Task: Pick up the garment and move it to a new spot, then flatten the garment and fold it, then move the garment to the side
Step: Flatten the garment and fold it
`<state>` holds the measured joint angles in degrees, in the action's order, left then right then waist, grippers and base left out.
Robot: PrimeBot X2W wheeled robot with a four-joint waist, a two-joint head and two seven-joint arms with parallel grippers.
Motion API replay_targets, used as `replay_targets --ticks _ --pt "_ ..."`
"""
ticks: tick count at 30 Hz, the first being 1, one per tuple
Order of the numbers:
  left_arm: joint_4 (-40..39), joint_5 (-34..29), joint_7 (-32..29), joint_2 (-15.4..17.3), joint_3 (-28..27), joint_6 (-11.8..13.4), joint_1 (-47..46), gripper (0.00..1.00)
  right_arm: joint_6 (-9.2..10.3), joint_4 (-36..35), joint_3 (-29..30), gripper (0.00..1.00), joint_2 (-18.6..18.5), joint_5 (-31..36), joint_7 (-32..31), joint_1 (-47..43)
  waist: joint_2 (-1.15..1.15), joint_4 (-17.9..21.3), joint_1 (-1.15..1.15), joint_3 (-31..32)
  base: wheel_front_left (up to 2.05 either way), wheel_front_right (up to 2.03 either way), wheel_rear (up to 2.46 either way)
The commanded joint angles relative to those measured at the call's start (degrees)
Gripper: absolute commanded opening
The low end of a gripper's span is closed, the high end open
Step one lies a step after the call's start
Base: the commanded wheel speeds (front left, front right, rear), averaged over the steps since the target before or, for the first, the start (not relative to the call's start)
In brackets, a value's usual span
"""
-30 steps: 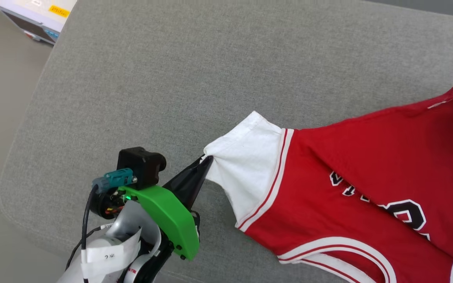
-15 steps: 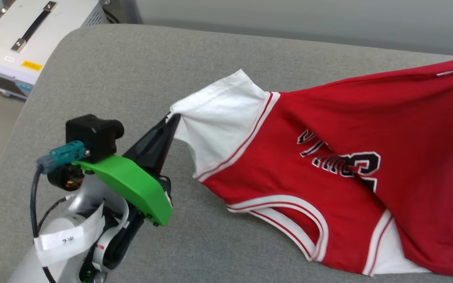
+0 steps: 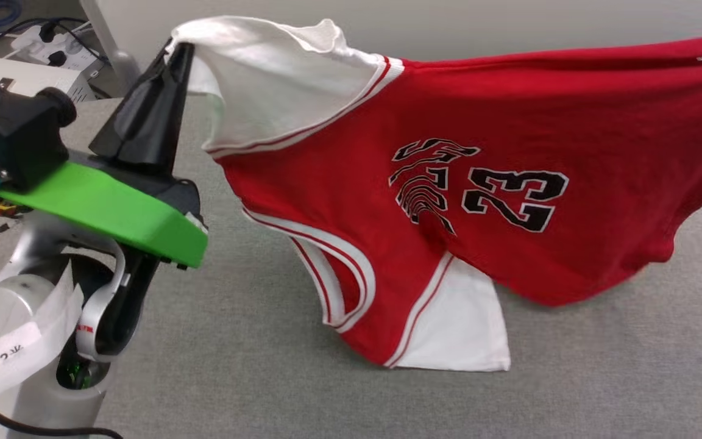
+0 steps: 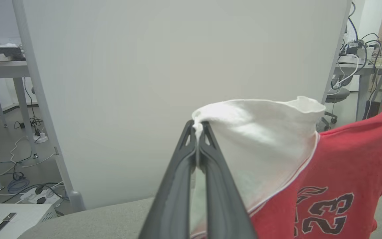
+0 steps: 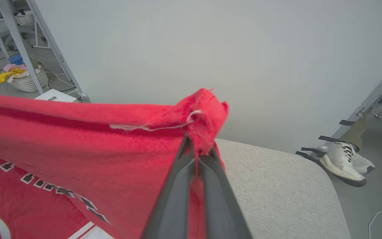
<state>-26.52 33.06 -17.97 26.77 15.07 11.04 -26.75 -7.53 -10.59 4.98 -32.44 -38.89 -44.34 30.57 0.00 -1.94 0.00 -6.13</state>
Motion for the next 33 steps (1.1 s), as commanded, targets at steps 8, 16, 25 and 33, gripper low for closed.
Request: replay_targets --ticks 8,16,25,33 --pt "-0.6 -4.2 2.6 1.4 -2.5 0.5 -9.2 0.00 0.04 -5.8 3.4 0.00 1.4 -0.6 1.2 0.5 0.00 2.1 0.00 -2.0 0.00 0.00 0.00" --pt "3.4 -4.8 0.1 5.3 -3.6 -3.4 -21.7 0.00 0.04 -6.0 4.2 0.00 2.2 0.8 3.6 6.2 0.00 2.7 0.00 -7.8 0.00 0.00 0.00" --pt "15.7 -6.2 -2.8 10.4 -2.3 -11.5 -40.9 0.00 0.04 2.0 0.5 0.00 0.3 3.8 8.3 20.8 0.00 3.5 0.00 -19.5 0.00 0.00 0.00" --pt "32.2 -10.9 0.2 9.1 2.9 -16.9 -63.6 0.00 0.04 15.9 -5.4 0.00 0.8 8.7 16.3 39.6 0.00 3.9 0.00 -29.2 0.00 0.00 0.00"
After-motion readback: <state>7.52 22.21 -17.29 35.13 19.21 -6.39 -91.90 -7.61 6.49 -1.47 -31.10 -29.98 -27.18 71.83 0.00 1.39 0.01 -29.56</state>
